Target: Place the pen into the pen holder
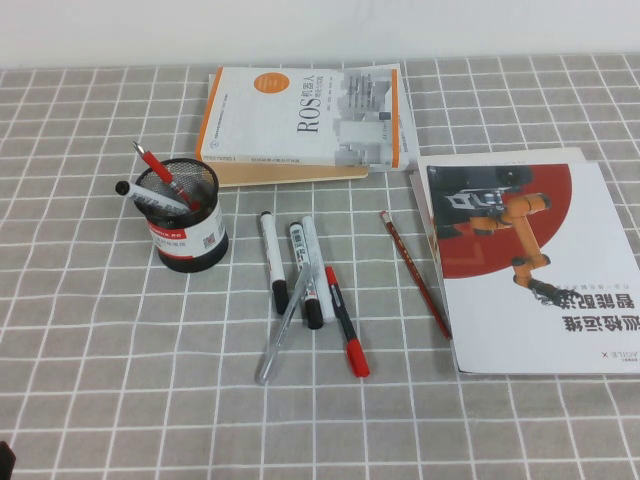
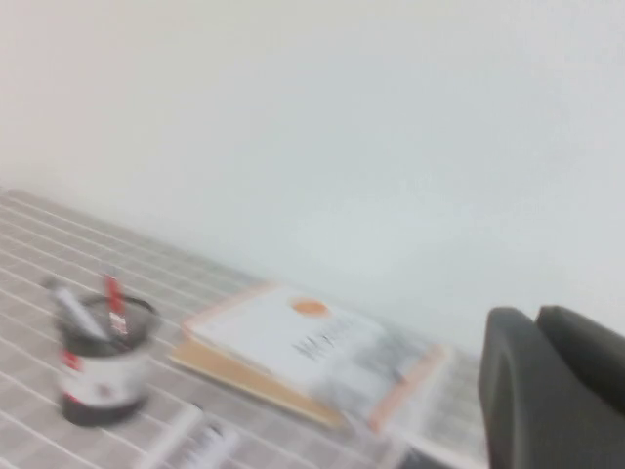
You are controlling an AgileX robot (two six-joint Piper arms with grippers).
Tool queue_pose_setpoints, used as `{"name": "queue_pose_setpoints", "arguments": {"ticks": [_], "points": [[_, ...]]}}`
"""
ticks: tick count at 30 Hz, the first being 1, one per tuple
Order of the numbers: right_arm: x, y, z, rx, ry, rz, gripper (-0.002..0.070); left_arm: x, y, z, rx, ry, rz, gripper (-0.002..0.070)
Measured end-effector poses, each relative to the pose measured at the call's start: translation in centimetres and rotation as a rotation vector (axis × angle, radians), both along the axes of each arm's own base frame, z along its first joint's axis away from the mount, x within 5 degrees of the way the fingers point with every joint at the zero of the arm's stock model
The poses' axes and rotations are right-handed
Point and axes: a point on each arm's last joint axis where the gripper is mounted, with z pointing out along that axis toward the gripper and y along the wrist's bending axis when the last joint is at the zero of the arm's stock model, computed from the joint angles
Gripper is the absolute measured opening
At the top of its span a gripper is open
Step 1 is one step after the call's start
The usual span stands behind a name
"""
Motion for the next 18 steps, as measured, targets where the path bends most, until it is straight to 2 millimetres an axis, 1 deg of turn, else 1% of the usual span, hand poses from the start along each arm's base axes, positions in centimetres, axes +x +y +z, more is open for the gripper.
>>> {"name": "queue_pose_setpoints", "arguments": {"ticks": [3, 5, 8, 12, 16, 18], "points": [[0.1, -0.5, -2.3, 0.048, 0.032, -0.051, -0.0012, 0.0, 0.0, 0.0, 0.000, 0.000, 0.000, -0.0005], [-0.3, -0.7, -3.9, 0.122, 0.065, -0.040, -0.0012, 0.0, 0.0, 0.0, 0.000, 0.000, 0.000, -0.0005], [-0.9, -1.3, -5.8, 0.176, 0.104, -0.052, -0.0012, 0.0, 0.0, 0.0, 0.000, 0.000, 0.000, -0.0005], [-1.9, -2.7, -8.0, 0.155, 0.120, -0.172, -0.0012, 0.0, 0.0, 0.0, 0.000, 0.000, 0.000, -0.0005], [-2.9, -3.9, -10.0, 0.183, 0.133, -0.313, -0.0012, 0.0, 0.0, 0.0, 0.000, 0.000, 0.000, -0.0005], [-3.3, -4.2, -11.5, 0.227, 0.203, -0.358, -0.0012, 0.0, 0.0, 0.0, 0.000, 0.000, 0.000, -0.0005]]}}
